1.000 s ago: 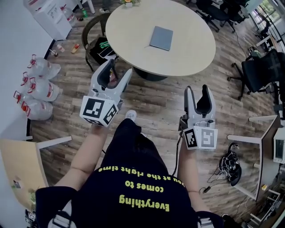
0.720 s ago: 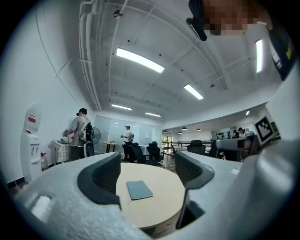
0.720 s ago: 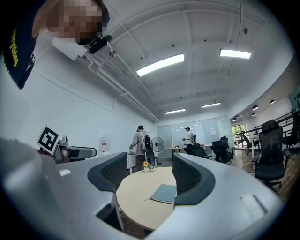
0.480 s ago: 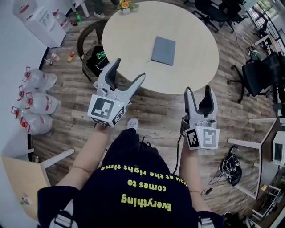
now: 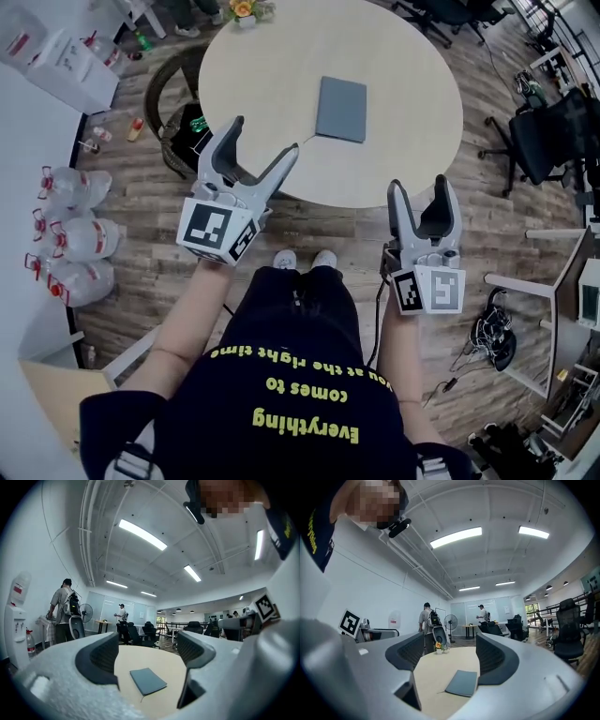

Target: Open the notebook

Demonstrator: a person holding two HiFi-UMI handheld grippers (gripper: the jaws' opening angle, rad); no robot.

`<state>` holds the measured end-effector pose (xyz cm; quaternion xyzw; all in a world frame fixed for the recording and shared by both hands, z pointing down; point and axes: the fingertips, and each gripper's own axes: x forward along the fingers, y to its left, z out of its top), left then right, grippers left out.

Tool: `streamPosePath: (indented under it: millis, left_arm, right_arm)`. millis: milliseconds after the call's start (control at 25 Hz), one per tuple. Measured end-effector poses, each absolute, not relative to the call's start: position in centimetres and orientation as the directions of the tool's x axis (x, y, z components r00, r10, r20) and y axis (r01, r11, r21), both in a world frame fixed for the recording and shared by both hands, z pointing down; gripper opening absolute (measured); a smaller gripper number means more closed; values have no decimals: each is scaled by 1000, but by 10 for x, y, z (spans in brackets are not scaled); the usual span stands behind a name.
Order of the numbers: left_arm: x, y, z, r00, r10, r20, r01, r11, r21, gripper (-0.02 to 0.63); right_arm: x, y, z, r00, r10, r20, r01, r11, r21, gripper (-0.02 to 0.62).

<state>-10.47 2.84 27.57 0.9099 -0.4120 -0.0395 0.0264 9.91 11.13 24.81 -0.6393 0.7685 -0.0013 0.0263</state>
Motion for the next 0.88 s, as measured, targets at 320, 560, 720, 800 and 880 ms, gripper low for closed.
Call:
streamPosePath:
  millis: [320,560,720,800,880]
  left_arm:
    - [-85,-9,289,633,-774,-7,-772,-632,74,393]
    - [-59,-60,286,581,-814,-5,-812,-580,62,393]
    - [-33,-93,284,547,-837,-2,-836,-546,47,393]
    - [-21,-106,284,528,-849,-2,-848,-528,40,393]
    - [-12,-118,285,502,-865,-1,-864,-502,31,393]
  right_arm:
    - [109,55,261,-267,-963,-15,-962,268,-53,359]
    - [128,-11,254,-371,-928,-31,-928,372,-24,360]
    - [155,-54,247,-420,-906,-39,-907,421,-14,353]
    - [170,-70,246,-445,-895,-40,-895,446,-12,351]
    - [184,-84,249,-464,-885,-34,-885,465,-15,351]
